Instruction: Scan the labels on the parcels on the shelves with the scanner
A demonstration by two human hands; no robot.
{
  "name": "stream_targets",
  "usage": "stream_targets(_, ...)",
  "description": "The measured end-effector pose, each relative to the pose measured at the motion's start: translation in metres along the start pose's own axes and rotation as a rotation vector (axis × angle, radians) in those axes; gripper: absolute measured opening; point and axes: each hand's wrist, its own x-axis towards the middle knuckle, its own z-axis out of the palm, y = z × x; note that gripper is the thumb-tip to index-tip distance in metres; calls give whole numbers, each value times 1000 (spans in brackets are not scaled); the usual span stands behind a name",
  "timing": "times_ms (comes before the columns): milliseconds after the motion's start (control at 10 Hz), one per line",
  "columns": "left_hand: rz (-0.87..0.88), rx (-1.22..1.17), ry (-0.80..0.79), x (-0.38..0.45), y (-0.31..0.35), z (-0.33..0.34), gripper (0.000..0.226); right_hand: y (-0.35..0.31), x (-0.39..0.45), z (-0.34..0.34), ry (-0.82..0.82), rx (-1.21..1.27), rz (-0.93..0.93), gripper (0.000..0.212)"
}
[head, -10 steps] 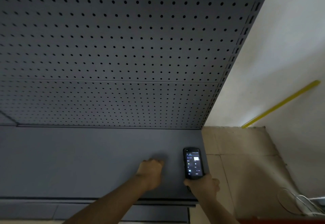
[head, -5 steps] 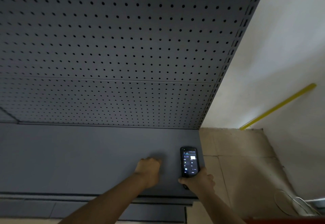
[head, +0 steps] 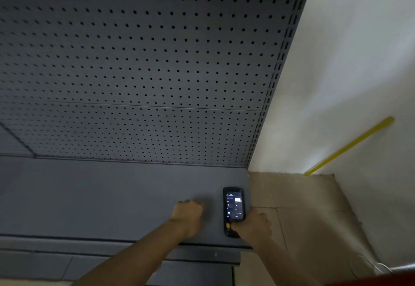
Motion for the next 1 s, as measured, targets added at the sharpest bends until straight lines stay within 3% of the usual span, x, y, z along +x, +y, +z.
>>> stream_targets(300, -7, 64, 98, -48, 13, -17, 31, 15, -41, -16, 13, 41, -228, 42)
stream_targets(500, 28, 98, 237, -103, 8, -25, 31, 17, -97, -28, 95, 233, -415, 20)
stream_targets(600, 57, 63, 259, -142, 0, -29, 35, 17, -139, -33, 205, 370, -509, 26)
stream_targets(900, 111, 38, 393, -263, -12, -41, 36, 20, -295, -71, 480, 240, -869, 25)
stream_targets(1000, 101, 37, 437, -295, -13, -52, 35, 23, -348, -101, 559, 396, -974, 34)
